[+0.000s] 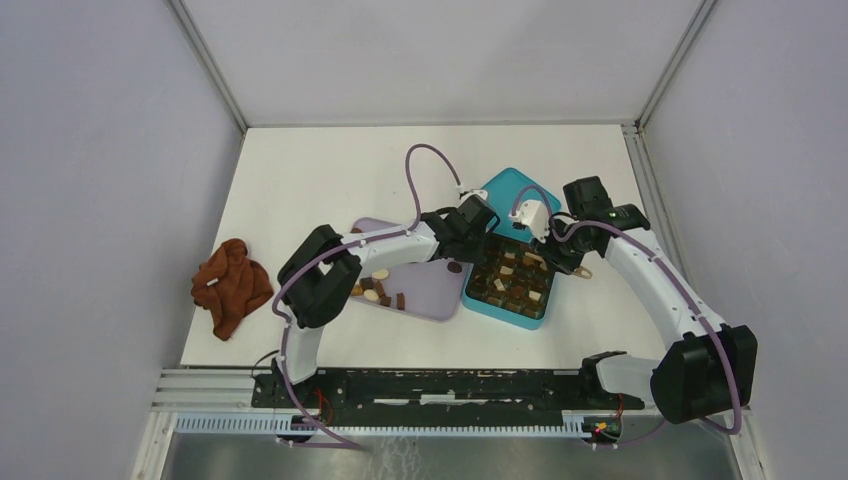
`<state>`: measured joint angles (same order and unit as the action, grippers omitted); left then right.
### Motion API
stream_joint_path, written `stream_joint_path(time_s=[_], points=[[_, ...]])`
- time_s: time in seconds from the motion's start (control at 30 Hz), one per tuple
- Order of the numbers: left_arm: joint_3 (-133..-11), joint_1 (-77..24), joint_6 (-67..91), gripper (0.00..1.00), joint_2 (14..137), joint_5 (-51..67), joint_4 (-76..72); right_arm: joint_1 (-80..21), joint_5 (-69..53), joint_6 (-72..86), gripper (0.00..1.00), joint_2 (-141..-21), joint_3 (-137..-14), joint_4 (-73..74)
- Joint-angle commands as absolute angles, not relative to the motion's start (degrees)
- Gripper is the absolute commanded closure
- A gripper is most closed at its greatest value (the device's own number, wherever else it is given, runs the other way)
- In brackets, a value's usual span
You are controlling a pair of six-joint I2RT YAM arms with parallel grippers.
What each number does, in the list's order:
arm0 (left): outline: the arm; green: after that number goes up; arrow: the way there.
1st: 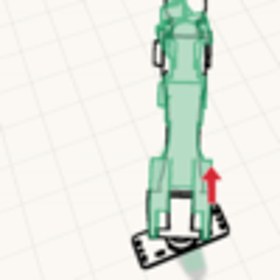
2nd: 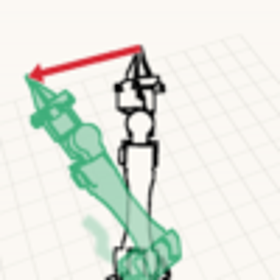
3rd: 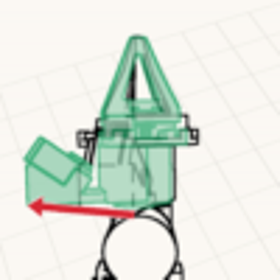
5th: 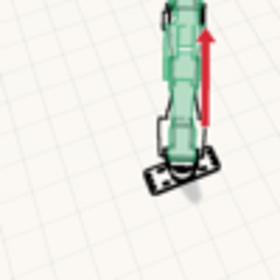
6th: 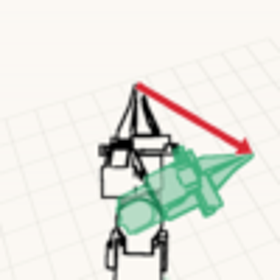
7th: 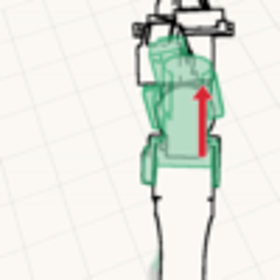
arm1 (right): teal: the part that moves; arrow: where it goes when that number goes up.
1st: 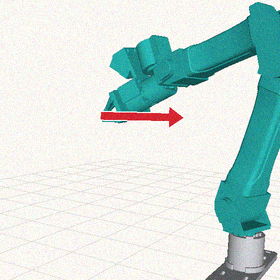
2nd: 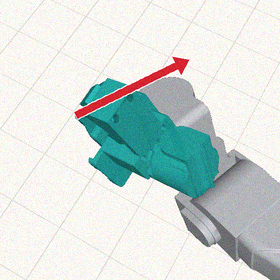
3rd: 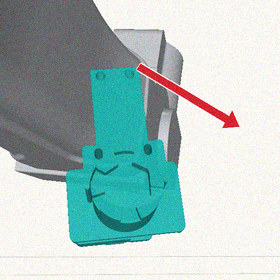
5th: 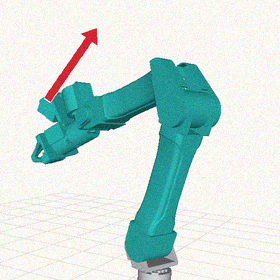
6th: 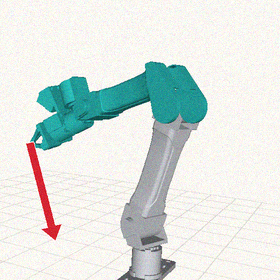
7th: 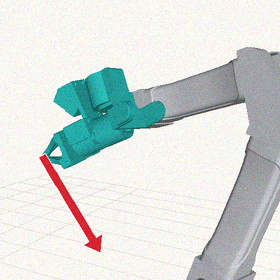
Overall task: Pack the chocolate
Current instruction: Adjust the packing box at the center of the board.
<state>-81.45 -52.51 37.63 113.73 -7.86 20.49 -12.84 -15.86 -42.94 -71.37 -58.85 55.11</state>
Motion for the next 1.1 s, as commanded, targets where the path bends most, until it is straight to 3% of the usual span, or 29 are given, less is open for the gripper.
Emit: stream_joint_path(time_s=[0.0, 0.17, 0.73, 1.07], points=[[-84.73, -52.51, 34.54, 0.79, 114.59, -9.91, 21.69, -12.49, -17.27, -43.68, 0.81, -71.69, -61.72, 55.62], [-84.15, -52.58, 34.54, 0.98, 112.36, -11.76, 21.32, -12.44, -17.72, -43.86, 0.81, -71.94, -62.5, 55.9], [-71.9, -60.49, 22.36, 0.98, 97.61, -35.52, 1.19, -12.42, -24.81, -46.56, 0.81, -71.25, -68.11, 59.76], [-68.37, -61.22, 19.76, 0.98, 95.79, -38.58, -7.15, -12.41, -28.3, -50.69, 0.81, -69.75, -68.39, 62.36]])
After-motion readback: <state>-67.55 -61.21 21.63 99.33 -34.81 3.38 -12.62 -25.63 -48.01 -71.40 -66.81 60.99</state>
